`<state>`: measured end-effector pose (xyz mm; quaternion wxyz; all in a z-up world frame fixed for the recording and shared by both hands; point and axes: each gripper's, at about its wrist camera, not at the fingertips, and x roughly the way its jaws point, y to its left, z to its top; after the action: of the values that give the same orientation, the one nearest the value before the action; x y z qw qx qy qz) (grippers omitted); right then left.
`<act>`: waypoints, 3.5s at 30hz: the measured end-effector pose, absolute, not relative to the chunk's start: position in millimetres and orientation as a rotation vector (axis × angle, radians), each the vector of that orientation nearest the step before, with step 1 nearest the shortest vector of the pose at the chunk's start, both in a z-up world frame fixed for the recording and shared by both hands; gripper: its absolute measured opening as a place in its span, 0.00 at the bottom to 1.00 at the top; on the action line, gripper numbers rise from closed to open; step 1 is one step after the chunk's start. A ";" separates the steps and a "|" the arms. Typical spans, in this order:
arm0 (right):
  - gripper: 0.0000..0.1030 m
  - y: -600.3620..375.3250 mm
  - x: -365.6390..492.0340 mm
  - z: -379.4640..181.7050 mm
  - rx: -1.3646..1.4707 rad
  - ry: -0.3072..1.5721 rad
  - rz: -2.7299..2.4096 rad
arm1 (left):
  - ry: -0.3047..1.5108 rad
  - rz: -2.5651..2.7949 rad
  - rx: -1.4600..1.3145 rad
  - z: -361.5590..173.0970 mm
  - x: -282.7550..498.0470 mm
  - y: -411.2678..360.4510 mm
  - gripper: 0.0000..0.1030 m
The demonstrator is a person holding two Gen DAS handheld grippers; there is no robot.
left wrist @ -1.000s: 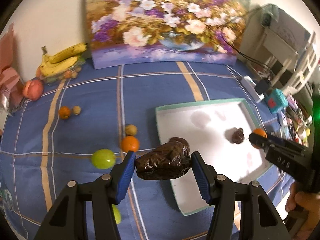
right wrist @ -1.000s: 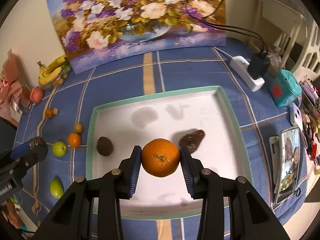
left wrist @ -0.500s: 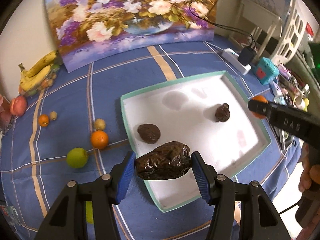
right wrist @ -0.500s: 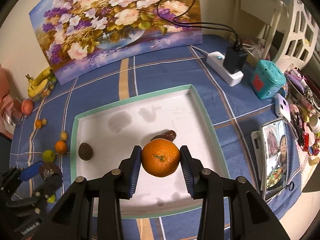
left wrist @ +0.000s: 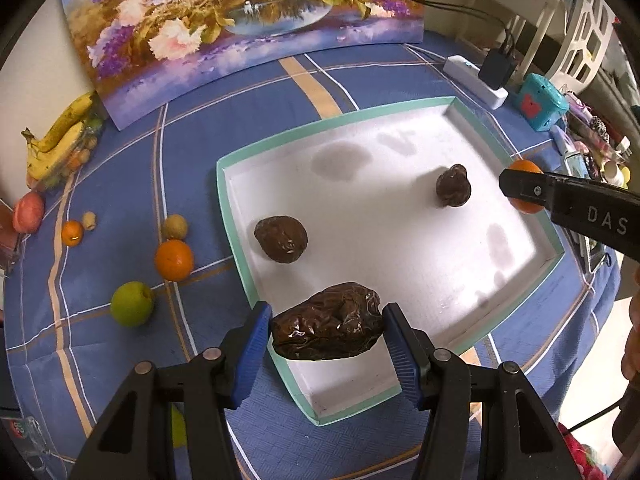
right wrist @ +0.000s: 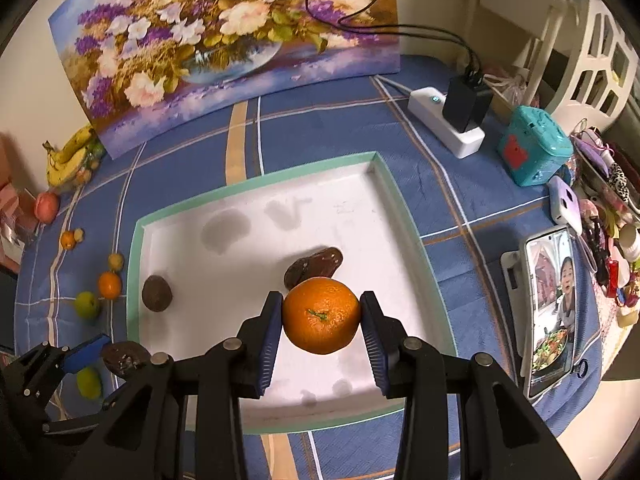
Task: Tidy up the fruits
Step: 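Carry the mandarin and the large date over the white tray, then open the right tool to drop the mandarin while the left tool releases the date, then withdraw both open tools from the tray toward the green pears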
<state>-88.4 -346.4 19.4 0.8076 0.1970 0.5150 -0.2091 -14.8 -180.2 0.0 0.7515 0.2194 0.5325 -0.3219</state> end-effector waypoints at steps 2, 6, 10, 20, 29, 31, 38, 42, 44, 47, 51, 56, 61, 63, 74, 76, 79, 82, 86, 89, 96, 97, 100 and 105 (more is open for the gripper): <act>0.40 -345.5 -86.7 15.5 0.420 1.115 -0.444 | 1.169 -0.700 0.483 -3.7 -14.9 -180.9 0.58; 0.40 -344.8 -83.3 2.9 0.424 1.156 -0.439 | 1.191 -0.696 0.493 -13.2 -14.1 -182.9 0.58; 0.40 -343.6 -80.7 -12.9 0.427 1.204 -0.433 | 1.208 -0.689 0.510 -22.3 -15.1 -185.0 0.58; 0.40 -344.2 -77.9 -43.9 0.424 1.296 -0.429 | 1.264 -0.668 0.549 -48.5 -16.7 -189.1 0.58; 0.40 -346.9 -79.4 -50.7 0.424 1.312 -0.429 | 1.258 -0.664 0.557 -52.2 -20.6 -194.0 0.58; 0.40 -347.3 -79.5 -50.3 0.423 1.312 -0.429 | 1.259 -0.664 0.557 -52.2 -20.7 -194.0 0.58; 0.40 -347.1 -77.2 -50.6 0.412 1.316 -0.429 | 1.265 -0.667 0.552 -53.3 -19.4 -194.0 0.59; 0.40 -345.5 -76.2 -50.3 0.407 1.319 -0.430 | 1.264 -0.671 0.543 -50.7 -14.6 -191.1 0.60; 0.40 -345.1 -76.0 -50.1 0.404 1.321 -0.430 | 1.264 -0.674 0.536 -48.0 -13.3 -190.0 0.61; 0.40 -344.6 -75.2 -48.8 0.403 1.323 -0.430 | 1.261 -0.681 0.526 -41.8 -11.9 -188.9 0.61; 0.41 -344.0 -74.3 -39.1 0.392 1.300 -0.434 | 1.237 -0.697 0.505 -28.7 -11.3 -186.7 0.61; 0.41 -344.0 -75.2 -20.3 0.384 1.249 -0.436 | 1.207 -0.699 0.465 -12.1 -6.8 -179.2 0.61; 0.41 -340.0 -73.9 -2.5 0.373 1.205 -0.433 | 1.195 -0.685 0.410 -3.0 2.0 -173.3 0.61; 0.41 -338.2 -74.7 3.1 0.369 1.191 -0.433 | 1.194 -0.675 0.385 0.9 4.9 -168.5 0.61; 0.41 -332.6 -78.9 16.8 0.355 1.153 -0.431 | 1.197 -0.605 0.235 13.6 32.4 -133.2 0.61; 0.41 -331.6 -78.1 18.3 0.351 1.151 -0.429 | 1.194 -0.587 0.209 15.9 38.4 -125.6 0.61; 0.41 -329.2 -77.7 20.8 0.342 1.144 -0.424 | 1.193 -0.566 0.172 17.9 45.8 -115.1 0.61; 0.41 -326.6 -77.3 22.1 0.337 1.140 -0.419 | 1.192 -0.540 0.142 19.2 52.8 -104.9 0.61; 0.41 -323.6 -75.7 20.9 0.329 1.144 -0.411 | 1.191 -0.512 0.121 19.7 58.6 -94.8 0.61; 0.41 -323.2 -74.4 19.2 0.326 1.148 -0.410 | 1.196 -0.498 0.108 18.0 62.2 -89.2 0.62; 0.66 -321.7 -72.0 12.0 0.311 1.170 -0.412 | 1.193 -0.439 0.149 11.2 66.2 -84.9 0.80; 0.67 -321.5 -71.9 11.1 0.308 1.172 -0.412 | 1.192 -0.431 0.154 10.1 66.6 -84.0 0.87; 0.69 -320.8 -71.0 8.8 0.294 1.181 -0.417 | 1.187 -0.414 0.158 7.7 68.4 -80.5 0.94; 0.83 -321.2 -71.1 7.9 0.284 1.178 -0.425 | 1.173 -0.391 0.157 6.8 70.3 -74.3 1.00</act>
<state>-71.1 -321.2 7.9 0.8007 0.1326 0.5495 -0.1982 70.3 -74.3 6.8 0.8121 0.0734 0.5492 -0.1830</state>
